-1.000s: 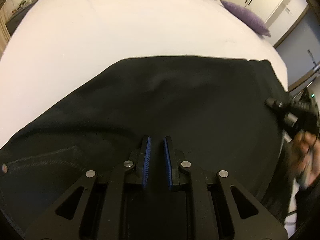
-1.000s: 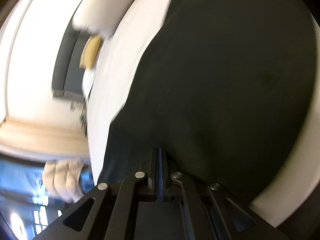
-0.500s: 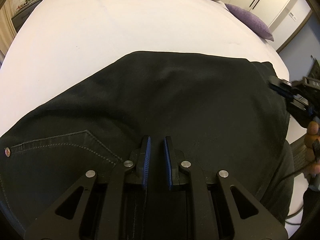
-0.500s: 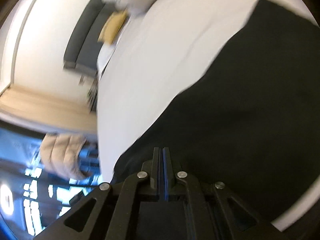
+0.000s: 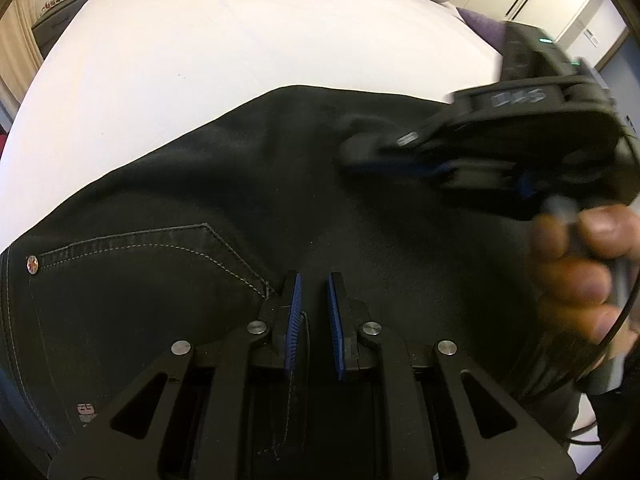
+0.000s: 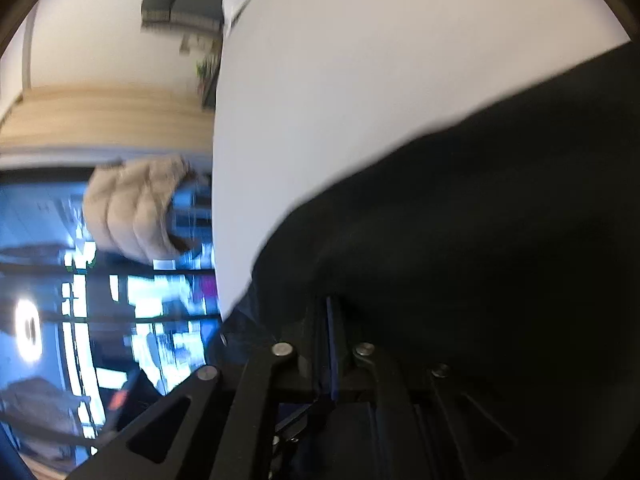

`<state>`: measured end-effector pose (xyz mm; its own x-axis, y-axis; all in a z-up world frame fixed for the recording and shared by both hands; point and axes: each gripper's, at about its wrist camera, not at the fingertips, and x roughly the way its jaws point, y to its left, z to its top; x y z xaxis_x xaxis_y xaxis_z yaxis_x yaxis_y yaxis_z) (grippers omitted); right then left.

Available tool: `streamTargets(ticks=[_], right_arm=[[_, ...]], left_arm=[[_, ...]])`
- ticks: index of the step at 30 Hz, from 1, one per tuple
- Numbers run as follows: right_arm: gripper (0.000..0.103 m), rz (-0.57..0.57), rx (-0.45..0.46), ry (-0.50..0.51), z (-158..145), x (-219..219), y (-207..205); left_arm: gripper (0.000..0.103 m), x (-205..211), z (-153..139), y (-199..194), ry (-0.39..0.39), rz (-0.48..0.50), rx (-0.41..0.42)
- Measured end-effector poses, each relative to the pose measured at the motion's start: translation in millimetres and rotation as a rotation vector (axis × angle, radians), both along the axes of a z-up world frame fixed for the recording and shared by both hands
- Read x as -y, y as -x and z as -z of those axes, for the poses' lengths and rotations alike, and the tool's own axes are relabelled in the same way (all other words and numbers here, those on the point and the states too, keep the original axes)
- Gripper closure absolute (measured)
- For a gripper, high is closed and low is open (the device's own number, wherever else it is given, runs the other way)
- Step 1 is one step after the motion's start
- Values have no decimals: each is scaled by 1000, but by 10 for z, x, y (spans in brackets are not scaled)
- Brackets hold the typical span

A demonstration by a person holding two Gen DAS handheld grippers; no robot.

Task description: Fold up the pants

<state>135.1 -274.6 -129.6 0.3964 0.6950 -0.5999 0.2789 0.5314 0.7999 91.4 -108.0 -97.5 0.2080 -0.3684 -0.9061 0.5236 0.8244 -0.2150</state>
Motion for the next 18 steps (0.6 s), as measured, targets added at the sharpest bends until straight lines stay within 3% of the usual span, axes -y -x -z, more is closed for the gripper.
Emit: streamTargets(ticks=[3, 7, 9, 13, 15, 18], right_arm=[[103, 30, -12, 25, 87, 24, -63], [103, 178, 1, 34, 59, 300, -82], [96, 206, 4, 55, -26, 450, 6], [92, 17, 48, -27, -171, 196, 13], [85, -68, 46, -19, -162, -2, -42], [84, -92, 0, 4, 1, -147, -152]], left_arm=[[90, 33, 8, -107, -7, 3, -2], [90, 3, 17, -130, 5, -2, -10], [90, -17, 11, -123, 8, -2, -11], [90, -59, 26, -132, 20, -10, -11], [90, -71, 30, -128, 17, -9, -11], [90, -65, 36, -124, 6, -3, -10]])
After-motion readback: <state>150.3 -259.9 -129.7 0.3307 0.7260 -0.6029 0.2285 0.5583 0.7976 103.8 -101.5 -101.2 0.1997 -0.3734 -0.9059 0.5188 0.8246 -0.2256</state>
